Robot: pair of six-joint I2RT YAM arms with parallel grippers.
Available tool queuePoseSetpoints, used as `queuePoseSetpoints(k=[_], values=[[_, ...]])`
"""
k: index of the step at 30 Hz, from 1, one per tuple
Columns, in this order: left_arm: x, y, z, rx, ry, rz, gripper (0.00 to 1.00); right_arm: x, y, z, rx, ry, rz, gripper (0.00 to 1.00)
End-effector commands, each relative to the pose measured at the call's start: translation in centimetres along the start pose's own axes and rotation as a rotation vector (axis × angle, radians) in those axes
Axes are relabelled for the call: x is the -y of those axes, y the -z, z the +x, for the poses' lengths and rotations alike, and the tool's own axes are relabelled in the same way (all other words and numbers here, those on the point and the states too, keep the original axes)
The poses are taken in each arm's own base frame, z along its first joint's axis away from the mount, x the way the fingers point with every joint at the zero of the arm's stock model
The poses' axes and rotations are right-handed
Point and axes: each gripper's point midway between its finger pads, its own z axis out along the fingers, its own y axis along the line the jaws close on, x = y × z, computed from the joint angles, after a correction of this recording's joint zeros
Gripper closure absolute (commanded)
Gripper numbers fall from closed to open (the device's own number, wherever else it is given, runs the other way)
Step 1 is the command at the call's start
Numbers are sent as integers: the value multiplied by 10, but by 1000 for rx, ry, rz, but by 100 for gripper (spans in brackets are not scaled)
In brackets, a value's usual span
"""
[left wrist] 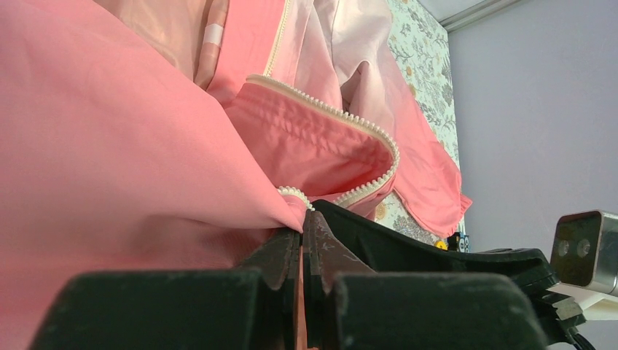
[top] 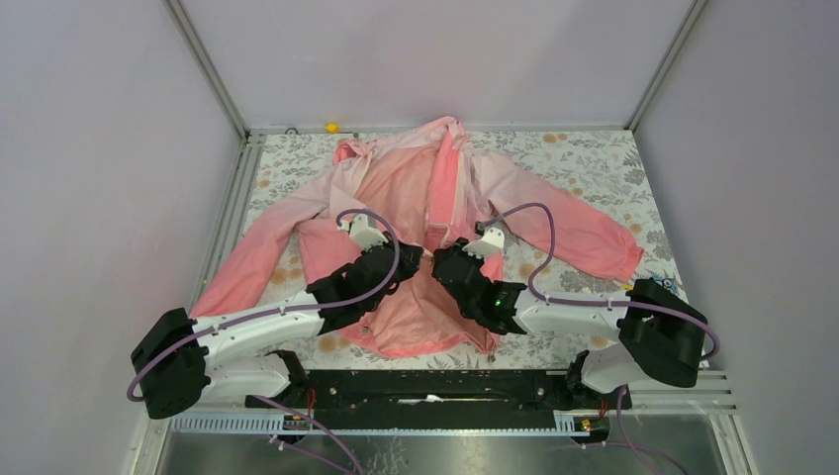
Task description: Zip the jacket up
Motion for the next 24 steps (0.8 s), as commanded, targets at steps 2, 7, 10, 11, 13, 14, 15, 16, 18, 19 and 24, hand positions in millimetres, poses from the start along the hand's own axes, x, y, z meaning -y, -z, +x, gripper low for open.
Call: queuePoseSetpoints(k=[2,7,10,11,13,14,15,16,18,19,24], values=[[23,1,-17,52,43,37,100,-9,5,-20,66,-49,-16,100],[23,4,-19,71,40,36,100,-9,5,-20,64,-55,-13,100],[22,6,-20,78,42,35,100,-9,5,-19,62,-55,-9,100],[22,6,-20,80,43,35,100,-9,4,-18,61,-55,-8,100],[22,7,-20,81,42,34,100,-9,3,-16,56,-52,-5,100],[22,7,-20,81,43,35,100,-9,3,-15,52,-52,-3,100],[23,7,-20,81,43,37,100,-8,2,-14,49,-51,2,100],[23,7,-19,81,42,37,100,-8,2,-13,47,-51,3,100],[23,8,-20,83,38,37,100,-8,1,-12,46,-53,6,100],[23,8,-20,86,38,37,100,-9,2,-12,45,-53,5,100],[23,9,-21,94,37,33,100,-8,1,-13,49,-56,13,100]])
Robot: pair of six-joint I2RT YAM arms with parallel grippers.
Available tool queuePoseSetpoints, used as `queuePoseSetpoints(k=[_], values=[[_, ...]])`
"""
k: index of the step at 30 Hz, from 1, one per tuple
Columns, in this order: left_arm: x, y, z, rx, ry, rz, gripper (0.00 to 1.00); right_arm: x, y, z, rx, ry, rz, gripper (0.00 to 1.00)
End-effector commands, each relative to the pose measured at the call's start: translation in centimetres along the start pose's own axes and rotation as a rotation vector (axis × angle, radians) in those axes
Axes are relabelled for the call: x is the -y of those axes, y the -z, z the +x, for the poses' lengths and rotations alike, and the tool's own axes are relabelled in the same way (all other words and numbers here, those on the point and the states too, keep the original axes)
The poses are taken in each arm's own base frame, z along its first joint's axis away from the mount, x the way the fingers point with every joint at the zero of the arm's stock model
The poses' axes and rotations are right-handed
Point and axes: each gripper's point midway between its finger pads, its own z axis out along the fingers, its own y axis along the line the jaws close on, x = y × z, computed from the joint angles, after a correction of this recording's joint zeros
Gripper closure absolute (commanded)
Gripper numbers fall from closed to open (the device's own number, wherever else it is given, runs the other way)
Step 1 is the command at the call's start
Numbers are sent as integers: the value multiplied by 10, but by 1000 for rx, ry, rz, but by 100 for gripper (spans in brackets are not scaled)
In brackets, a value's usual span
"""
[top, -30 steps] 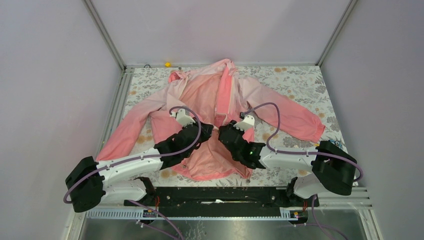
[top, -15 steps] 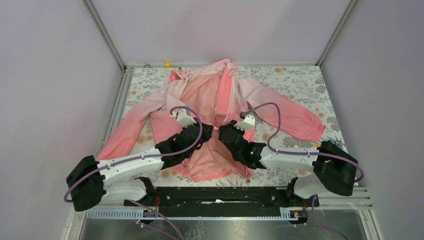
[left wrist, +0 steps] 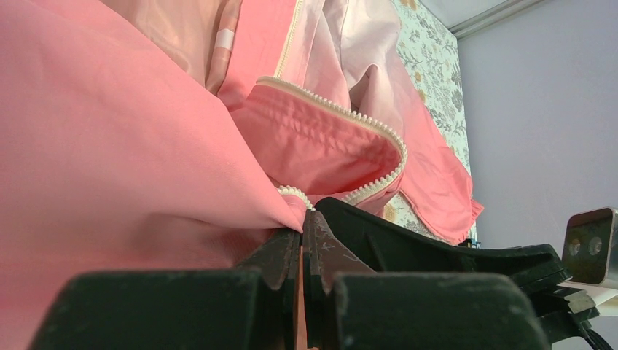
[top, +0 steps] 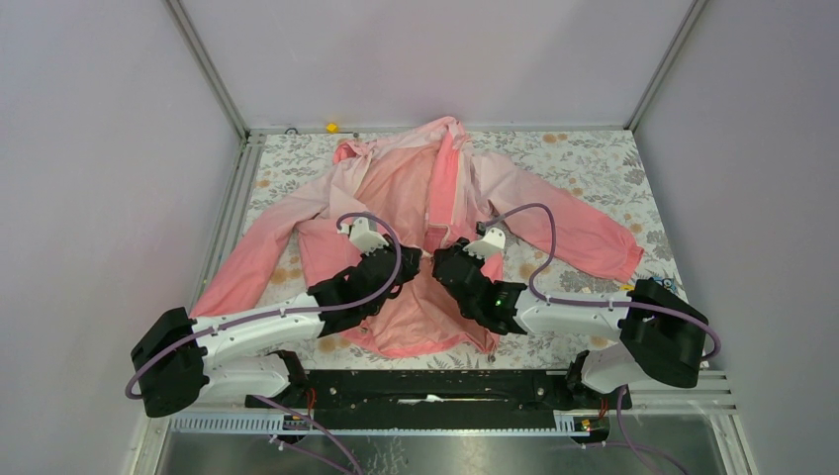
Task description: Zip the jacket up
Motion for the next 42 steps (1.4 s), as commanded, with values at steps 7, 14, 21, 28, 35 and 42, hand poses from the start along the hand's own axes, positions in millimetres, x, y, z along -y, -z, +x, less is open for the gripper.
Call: queuePoseSetpoints(k=[7,14,21,28,35,42], values=[[26,6,-21,65,54,54,100,-8,-2,-8,43,-35,19,100],[23,4,-15,42,47,33,100,-9,-2,-12,56,-39,9,100],[24,2,-12,33,46,32,100,-10,0,-14,61,-22,-11,100],[25,1,-11,28,40,28,100,-12,1,-15,61,-24,-20,100],[22,0,-9,18,40,7,100,-11,1,-16,68,-27,-19,100],[21,0,-10,24,46,3,100,-10,2,-18,74,-35,-16,100]])
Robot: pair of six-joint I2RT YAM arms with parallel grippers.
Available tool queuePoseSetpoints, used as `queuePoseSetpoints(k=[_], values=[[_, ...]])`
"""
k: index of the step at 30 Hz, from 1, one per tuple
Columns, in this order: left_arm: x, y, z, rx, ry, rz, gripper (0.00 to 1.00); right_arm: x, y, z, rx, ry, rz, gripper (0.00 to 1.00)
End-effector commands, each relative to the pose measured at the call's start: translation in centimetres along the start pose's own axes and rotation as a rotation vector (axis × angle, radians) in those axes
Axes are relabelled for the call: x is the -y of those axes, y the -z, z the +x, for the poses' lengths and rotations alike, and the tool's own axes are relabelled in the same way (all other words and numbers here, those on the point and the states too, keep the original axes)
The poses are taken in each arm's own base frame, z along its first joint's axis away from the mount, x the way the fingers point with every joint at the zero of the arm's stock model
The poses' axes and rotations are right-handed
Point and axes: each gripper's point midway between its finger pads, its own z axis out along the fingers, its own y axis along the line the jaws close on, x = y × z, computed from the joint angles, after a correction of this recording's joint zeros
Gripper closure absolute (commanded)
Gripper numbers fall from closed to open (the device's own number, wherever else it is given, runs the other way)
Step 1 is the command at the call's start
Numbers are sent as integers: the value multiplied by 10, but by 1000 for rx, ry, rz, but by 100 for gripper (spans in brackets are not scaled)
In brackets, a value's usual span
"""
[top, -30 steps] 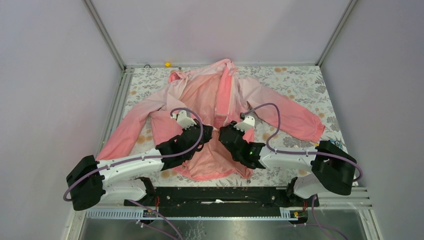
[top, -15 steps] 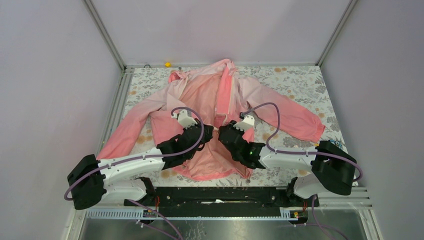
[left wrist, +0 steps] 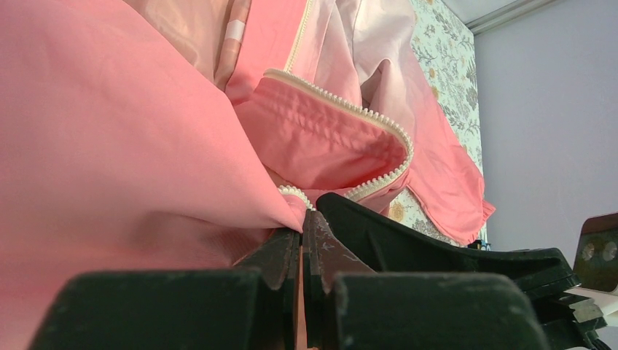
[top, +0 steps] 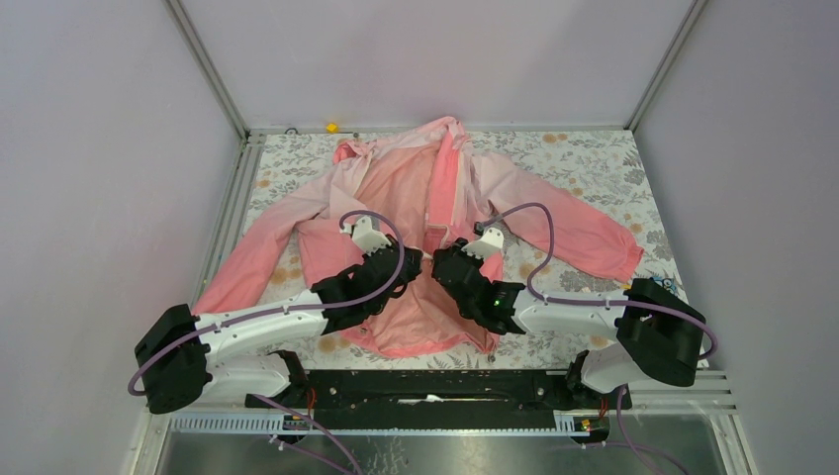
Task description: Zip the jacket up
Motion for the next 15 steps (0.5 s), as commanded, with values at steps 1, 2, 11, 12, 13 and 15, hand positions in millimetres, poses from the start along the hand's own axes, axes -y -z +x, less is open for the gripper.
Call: queuePoseSetpoints(k=[1,2,11,12,13,15], values=[[23,2,-14,33,47,44,100,-10,4,-21,75,-58,-16,100],[23,2,-13,31,45,37,100,-11,4,-21,74,-59,-18,100],[22,1,-13,25,26,23,100,-10,2,-19,69,-56,0,100],[23,2,-13,25,24,21,100,-10,2,-19,68,-56,1,100],[22,1,-13,24,23,17,100,-10,2,-19,68,-55,3,100],[22,1,-12,23,17,13,100,-10,2,-19,68,-55,8,100]])
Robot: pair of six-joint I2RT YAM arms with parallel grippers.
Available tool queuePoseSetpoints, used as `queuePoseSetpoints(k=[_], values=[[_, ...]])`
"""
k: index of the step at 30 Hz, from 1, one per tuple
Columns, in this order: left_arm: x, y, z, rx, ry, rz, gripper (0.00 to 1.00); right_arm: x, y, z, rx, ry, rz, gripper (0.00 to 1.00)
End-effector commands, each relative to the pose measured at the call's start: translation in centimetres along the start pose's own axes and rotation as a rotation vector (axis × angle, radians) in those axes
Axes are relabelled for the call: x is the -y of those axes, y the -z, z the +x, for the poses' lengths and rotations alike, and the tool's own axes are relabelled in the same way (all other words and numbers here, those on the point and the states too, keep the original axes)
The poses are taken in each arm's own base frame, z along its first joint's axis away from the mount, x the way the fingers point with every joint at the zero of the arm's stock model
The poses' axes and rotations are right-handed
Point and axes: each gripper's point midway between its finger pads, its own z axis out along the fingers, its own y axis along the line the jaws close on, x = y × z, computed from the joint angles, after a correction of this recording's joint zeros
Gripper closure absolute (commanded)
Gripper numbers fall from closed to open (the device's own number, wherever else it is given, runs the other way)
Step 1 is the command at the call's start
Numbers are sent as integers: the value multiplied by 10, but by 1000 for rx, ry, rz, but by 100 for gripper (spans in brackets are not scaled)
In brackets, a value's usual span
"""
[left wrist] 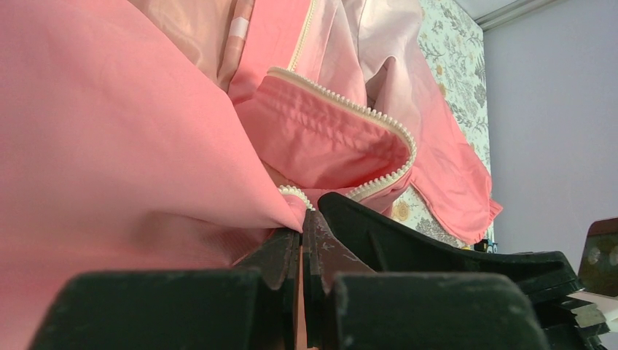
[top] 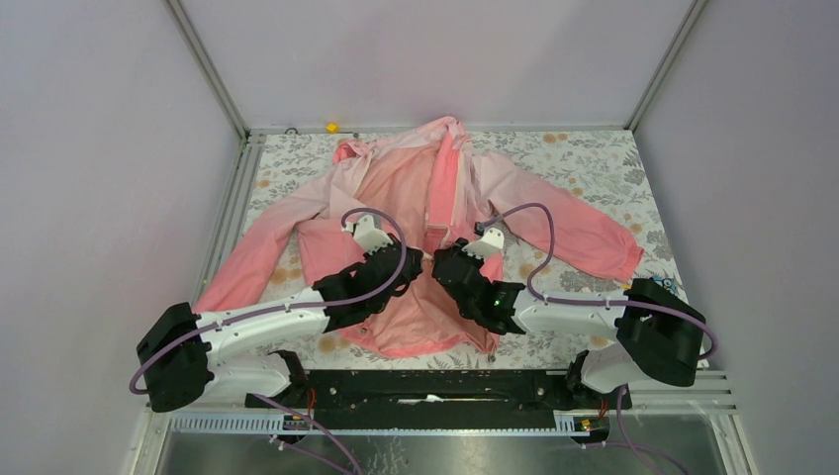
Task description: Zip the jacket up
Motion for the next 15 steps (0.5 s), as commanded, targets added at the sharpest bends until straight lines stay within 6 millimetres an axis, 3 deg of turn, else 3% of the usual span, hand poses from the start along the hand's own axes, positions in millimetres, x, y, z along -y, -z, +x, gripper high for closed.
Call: queuePoseSetpoints(k=[1,15], values=[[21,2,-12,29,24,25,100,-11,2,-19,66,-53,5,100],[21,-3,-3,-7,-21,-18,100,-17,4,-22,73,-39,-25,100]])
